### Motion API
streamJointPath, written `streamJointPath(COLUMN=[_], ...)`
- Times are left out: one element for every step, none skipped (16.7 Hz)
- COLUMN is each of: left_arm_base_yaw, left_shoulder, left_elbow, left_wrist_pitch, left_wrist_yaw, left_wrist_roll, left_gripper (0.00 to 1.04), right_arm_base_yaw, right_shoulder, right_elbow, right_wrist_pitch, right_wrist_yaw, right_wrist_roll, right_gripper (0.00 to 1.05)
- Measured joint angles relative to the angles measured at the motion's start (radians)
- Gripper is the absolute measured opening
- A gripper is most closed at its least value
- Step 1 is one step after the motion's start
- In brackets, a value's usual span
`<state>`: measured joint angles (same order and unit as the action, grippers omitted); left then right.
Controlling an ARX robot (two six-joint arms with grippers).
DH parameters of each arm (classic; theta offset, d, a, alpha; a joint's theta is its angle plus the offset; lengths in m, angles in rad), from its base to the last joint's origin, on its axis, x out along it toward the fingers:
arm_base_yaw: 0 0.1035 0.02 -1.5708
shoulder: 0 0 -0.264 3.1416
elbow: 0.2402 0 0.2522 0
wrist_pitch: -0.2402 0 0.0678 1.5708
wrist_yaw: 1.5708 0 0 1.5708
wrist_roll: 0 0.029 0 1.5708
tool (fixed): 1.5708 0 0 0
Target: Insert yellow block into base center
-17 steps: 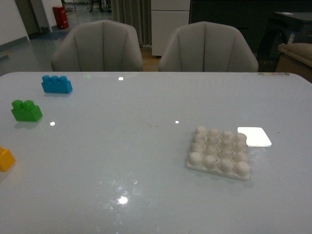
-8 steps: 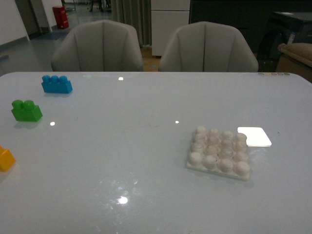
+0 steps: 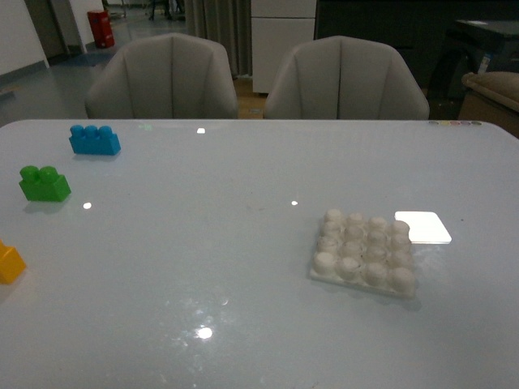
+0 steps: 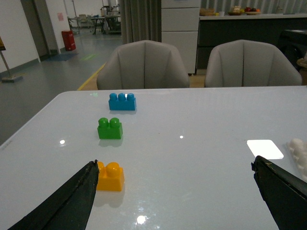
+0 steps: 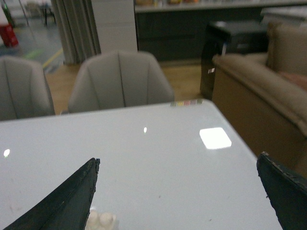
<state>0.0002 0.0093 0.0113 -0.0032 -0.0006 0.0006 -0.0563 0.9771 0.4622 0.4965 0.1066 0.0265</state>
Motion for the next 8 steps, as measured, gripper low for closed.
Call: streamJointPath(left_arm_base_yaw=[0.000, 0.000, 0.000, 0.000, 0.000, 0.000, 0.000, 0.000], left_shoulder=[0.000, 0.000, 0.000, 0.000, 0.000, 0.000, 0.000, 0.000], left_elbow=[0.000, 0.000, 0.000, 0.000, 0.000, 0.000, 0.000, 0.000], left_wrist_pitch=[0.000, 0.000, 0.000, 0.000, 0.000, 0.000, 0.000, 0.000], left_wrist_yaw=[0.000, 0.000, 0.000, 0.000, 0.000, 0.000, 0.000, 0.000], left_wrist_roll=[0.000, 0.000, 0.000, 0.000, 0.000, 0.000, 0.000, 0.000], left_gripper=[0.98, 0.98, 0.98, 0.98, 0.98, 0.98, 0.98, 0.98], right_arm_base_yaw=[0.015, 0.034, 0.054, 0.072, 0.090, 0.111, 0.130, 0.144], right_shoulder=[0.194, 0.348, 0.507, 0.623, 0.725, 0.831, 0.913, 0.973], right_elbow=[0.108, 0.193, 0.291, 0.371, 0.437, 0.494, 0.526, 0.547], right_wrist_pitch=[-0.030, -0.072, -0.129, -0.179, -0.221, -0.270, -0.304, -0.335], right_wrist_yaw=[0.001, 0.000, -0.001, -0.002, -0.002, -0.008, -0.014, -0.021], right_wrist_roll=[0.017, 0.030, 0.046, 0.065, 0.090, 0.119, 0.150, 0.177], right_gripper=[0.98, 0.98, 0.98, 0.98, 0.98, 0.98, 0.98, 0.98])
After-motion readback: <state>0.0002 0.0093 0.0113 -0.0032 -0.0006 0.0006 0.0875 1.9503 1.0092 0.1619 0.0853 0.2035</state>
